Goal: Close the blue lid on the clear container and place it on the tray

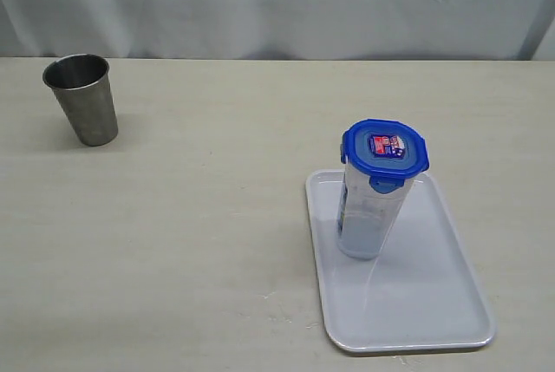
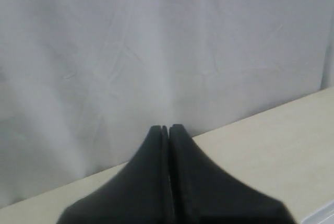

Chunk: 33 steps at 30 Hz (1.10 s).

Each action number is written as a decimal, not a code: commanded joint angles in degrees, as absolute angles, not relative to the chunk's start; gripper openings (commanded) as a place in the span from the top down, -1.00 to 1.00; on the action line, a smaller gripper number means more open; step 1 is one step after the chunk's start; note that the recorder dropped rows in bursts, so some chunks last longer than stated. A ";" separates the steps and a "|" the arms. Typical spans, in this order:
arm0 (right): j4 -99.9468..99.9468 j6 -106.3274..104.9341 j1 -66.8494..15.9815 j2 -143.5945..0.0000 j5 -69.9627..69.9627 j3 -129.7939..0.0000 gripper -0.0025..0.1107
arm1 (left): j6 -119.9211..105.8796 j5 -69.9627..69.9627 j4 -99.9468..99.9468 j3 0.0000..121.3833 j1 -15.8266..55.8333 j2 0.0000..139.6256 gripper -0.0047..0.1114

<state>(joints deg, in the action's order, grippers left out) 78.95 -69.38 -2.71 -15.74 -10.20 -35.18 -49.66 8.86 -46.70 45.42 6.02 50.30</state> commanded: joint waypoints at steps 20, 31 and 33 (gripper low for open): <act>79.08 -69.33 -2.68 -13.20 -11.85 -34.96 0.89 | -49.26 11.14 -48.93 39.65 5.99 26.57 0.92; 79.08 -69.33 -2.68 -13.20 -11.85 -34.96 0.89 | -34.18 11.19 -29.35 35.80 5.99 20.72 0.92; 79.08 -69.33 -2.68 -13.20 -11.85 -34.96 0.89 | -14.91 8.26 -11.70 32.33 5.99 18.08 0.92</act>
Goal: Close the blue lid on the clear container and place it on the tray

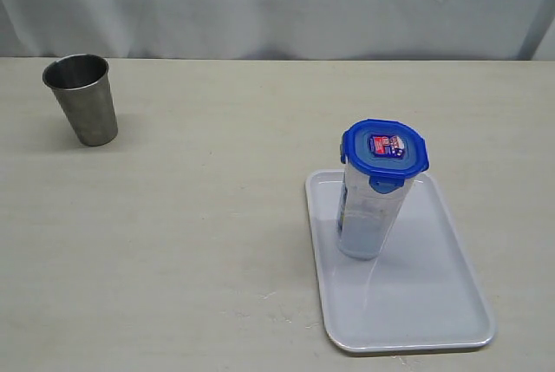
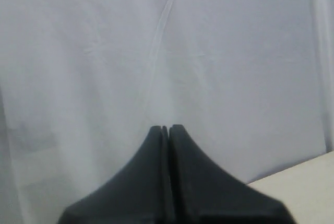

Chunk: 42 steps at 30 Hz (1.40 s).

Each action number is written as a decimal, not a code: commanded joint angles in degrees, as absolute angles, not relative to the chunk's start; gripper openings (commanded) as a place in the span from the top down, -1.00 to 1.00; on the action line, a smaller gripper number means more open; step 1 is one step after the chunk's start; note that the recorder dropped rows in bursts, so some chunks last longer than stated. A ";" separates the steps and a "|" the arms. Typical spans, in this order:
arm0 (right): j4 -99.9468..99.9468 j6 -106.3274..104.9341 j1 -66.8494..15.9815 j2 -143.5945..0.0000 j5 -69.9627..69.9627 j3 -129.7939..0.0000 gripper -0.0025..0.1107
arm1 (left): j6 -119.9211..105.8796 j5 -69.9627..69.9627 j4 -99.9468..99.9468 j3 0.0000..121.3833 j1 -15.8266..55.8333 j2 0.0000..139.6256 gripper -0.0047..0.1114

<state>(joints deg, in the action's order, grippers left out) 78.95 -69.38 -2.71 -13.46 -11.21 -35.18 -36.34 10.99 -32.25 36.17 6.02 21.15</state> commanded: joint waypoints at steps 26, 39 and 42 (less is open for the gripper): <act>79.08 -69.33 -2.68 -13.20 -11.85 -34.96 0.89 | 0.83 -2.15 5.35 3.28 -4.38 0.00 0.92; 79.08 -69.33 -2.68 -13.20 -11.85 -34.96 0.89 | 1.35 -2.91 5.35 0.00 -7.55 0.00 0.92; 79.08 -69.33 -2.68 -13.20 -11.85 -34.96 0.89 | 1.77 -1.33 5.10 0.00 -9.30 0.00 0.92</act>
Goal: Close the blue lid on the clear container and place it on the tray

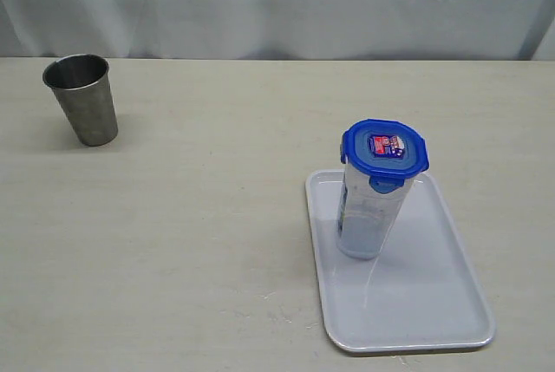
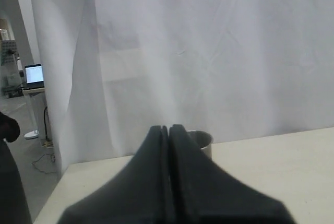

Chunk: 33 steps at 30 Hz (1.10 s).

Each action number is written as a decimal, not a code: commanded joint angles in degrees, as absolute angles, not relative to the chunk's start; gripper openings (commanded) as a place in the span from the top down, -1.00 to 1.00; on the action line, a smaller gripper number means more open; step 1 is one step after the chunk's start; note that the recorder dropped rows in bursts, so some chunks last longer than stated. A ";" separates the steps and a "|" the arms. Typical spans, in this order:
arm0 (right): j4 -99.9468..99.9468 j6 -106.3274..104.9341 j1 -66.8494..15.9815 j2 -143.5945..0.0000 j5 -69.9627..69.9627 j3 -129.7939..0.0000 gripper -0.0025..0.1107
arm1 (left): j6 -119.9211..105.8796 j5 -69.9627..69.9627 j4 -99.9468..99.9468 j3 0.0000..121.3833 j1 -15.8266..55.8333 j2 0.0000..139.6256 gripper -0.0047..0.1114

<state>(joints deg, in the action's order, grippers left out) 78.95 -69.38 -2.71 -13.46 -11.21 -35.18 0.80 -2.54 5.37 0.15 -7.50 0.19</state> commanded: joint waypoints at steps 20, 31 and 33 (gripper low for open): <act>79.08 -69.33 -2.68 -13.20 -11.85 -34.96 0.89 | 1.77 17.60 4.71 0.00 -11.28 0.00 0.92; 79.08 -69.33 -2.68 -13.20 -11.85 -34.96 0.89 | 1.66 17.71 4.92 0.00 -11.28 0.00 0.92; 79.08 -69.33 -2.68 -13.20 -11.85 -34.96 0.89 | 1.66 17.71 4.92 0.00 -11.28 0.00 0.92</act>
